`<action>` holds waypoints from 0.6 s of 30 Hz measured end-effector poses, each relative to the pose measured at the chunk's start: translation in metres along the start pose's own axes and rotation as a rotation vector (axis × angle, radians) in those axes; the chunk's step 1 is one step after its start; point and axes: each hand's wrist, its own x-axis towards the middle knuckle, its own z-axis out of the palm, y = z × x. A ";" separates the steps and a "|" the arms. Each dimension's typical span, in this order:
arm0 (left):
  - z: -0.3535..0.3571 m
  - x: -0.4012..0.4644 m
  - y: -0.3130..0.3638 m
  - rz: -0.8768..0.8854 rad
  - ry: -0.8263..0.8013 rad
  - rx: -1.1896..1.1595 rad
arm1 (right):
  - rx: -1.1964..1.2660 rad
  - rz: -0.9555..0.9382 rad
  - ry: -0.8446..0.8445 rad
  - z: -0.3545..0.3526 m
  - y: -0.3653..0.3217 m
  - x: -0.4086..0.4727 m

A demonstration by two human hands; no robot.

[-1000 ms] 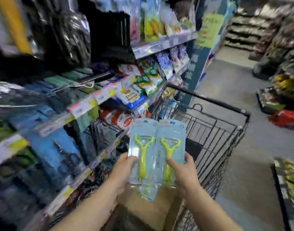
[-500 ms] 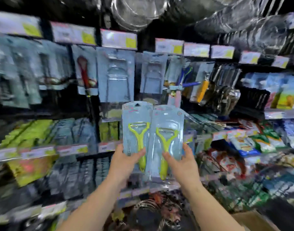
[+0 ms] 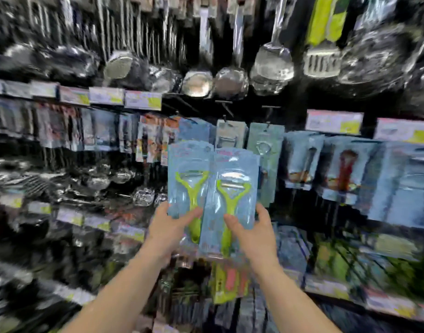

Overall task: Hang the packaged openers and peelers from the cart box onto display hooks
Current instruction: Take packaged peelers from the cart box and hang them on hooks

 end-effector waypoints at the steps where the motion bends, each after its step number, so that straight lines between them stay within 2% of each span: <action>1: -0.020 0.013 0.003 0.014 0.003 0.008 | 0.005 -0.007 -0.017 0.023 -0.005 0.003; 7: -0.085 0.075 0.010 0.027 -0.023 -0.019 | 0.021 -0.061 -0.039 0.102 -0.035 0.024; 11: -0.111 0.100 0.010 0.025 -0.019 -0.046 | 0.045 -0.140 -0.097 0.124 -0.053 0.037; 18: -0.144 0.119 -0.003 -0.050 0.004 -0.089 | 0.044 -0.196 -0.028 0.143 -0.070 0.060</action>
